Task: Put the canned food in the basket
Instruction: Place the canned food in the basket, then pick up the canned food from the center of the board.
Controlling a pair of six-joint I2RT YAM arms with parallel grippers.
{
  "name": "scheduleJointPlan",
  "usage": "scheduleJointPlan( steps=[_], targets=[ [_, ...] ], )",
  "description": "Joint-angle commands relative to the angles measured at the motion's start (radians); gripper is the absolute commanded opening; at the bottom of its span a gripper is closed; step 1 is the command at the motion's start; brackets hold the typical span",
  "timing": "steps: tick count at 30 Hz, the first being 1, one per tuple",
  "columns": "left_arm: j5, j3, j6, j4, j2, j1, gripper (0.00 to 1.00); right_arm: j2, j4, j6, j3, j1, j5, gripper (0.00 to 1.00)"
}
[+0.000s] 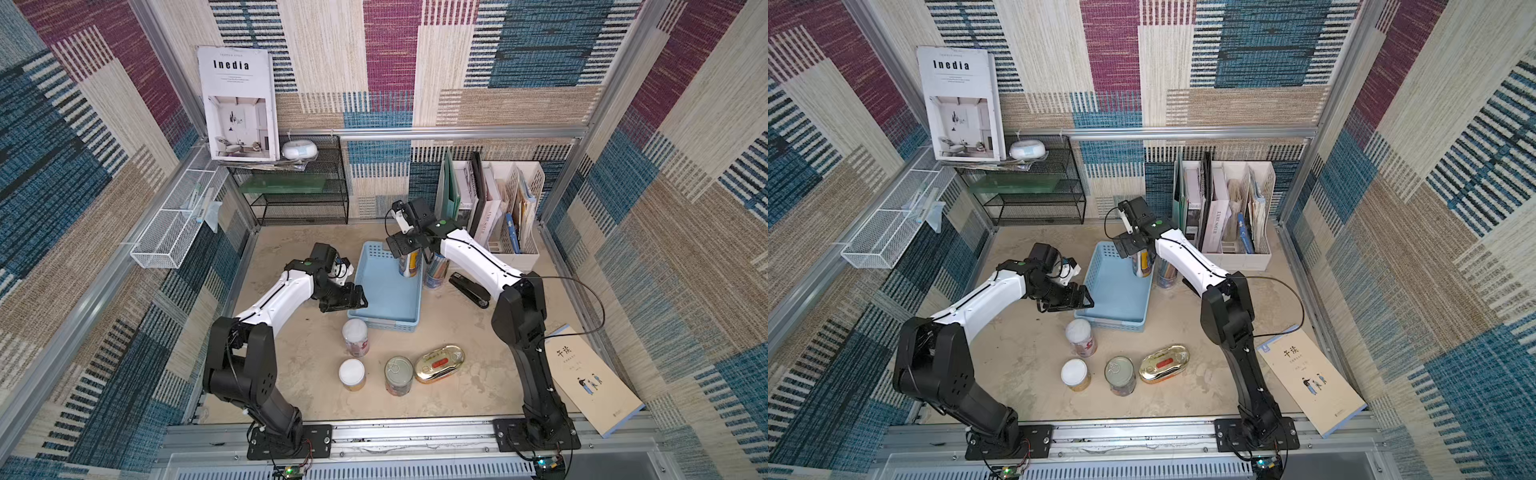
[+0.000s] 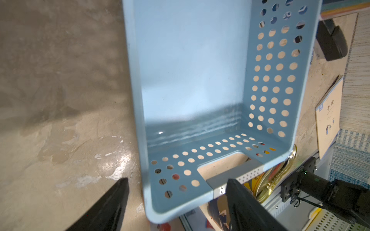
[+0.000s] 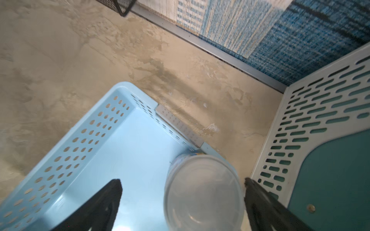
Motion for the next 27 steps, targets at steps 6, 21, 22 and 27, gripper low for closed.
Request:
scheduleJointPlan(
  steps=[6,21,22,27],
  targets=[
    [-0.075,-0.069,0.027,0.097,-0.215,0.002,0.87,-0.067,0.057,-0.011,0.005,0.019,-0.173,0.99],
    [-0.126,-0.15,-0.029,-0.179,-0.717,-0.07,0.92,-0.348,0.057,0.038,-0.252,0.146,-0.122,0.99],
    [-0.166,-0.146,-0.047,-0.194,-0.744,-0.1,0.92,-0.379,0.067,0.049,-0.293,0.156,-0.111,0.99],
    [-0.263,-0.122,-0.127,-0.268,-0.751,-0.187,0.86,-0.546,0.103,0.095,-0.48,0.206,-0.057,0.99]
  ],
)
